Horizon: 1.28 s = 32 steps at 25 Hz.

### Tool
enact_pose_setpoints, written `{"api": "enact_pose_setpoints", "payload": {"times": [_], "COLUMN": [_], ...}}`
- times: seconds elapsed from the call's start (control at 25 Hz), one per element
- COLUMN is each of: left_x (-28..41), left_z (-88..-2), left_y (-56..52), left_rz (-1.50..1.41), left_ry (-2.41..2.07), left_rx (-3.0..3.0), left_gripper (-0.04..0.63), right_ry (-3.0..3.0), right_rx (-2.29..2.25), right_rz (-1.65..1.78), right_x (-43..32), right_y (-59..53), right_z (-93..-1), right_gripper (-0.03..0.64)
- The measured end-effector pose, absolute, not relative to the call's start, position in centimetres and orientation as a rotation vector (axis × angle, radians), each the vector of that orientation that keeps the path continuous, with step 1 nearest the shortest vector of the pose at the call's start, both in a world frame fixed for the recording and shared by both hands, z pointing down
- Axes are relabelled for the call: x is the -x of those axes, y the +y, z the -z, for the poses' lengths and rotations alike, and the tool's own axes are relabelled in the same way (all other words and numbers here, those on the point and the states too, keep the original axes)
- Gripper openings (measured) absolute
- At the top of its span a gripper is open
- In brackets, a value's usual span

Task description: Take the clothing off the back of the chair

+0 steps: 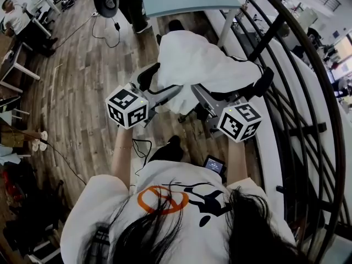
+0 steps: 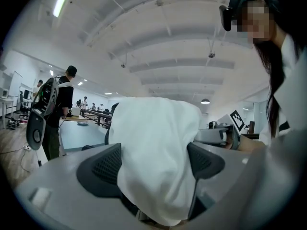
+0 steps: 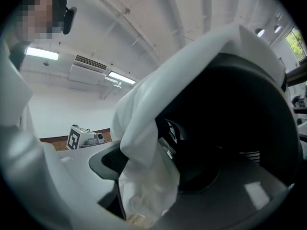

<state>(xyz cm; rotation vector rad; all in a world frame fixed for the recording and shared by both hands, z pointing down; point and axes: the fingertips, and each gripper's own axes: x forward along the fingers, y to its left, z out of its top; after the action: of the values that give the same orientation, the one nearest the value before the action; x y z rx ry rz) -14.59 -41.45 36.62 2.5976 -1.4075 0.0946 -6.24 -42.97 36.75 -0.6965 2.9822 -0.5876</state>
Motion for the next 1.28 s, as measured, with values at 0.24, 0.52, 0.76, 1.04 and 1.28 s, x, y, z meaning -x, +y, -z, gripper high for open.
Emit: {"api": "enact_pose_setpoints", "payload": {"times": [0.24, 0.52, 0.76, 1.04, 1.28], "left_x": [14.2, 13.2, 12.4, 11.9, 10.6], "left_z": [-37.3, -37.2, -36.2, -34.4, -30.2], "left_y": [-43.4, -43.2, -41.9, -39.7, -37.5], "left_rz": [-0.092, -0.048, -0.097, -0.006, 0.183], "left_ry": [-1.306, -1.218, -1.269, -1.306, -1.244], "left_rx": [-2.632, -2.669, -2.698, -2.729, -2.781], "left_gripper": [0.416, 0.352, 0.194, 0.121, 0.104], "right_ry": [2.990, 2.989, 3.056, 3.017, 2.943], "right_rx": [0.603, 0.579, 0.595, 0.506, 0.429], "right_rz": [0.601, 0.594, 0.486, 0.435, 0.408], "right_x": [7.8, 8.0, 8.2, 8.3, 7.0], "right_y": [-42.9, -42.2, -41.2, -39.4, -37.6], "right_z": [-36.7, -36.4, -35.8, -34.4, -31.1], "right_gripper": [0.205, 0.127, 0.061, 0.061, 0.060]}}
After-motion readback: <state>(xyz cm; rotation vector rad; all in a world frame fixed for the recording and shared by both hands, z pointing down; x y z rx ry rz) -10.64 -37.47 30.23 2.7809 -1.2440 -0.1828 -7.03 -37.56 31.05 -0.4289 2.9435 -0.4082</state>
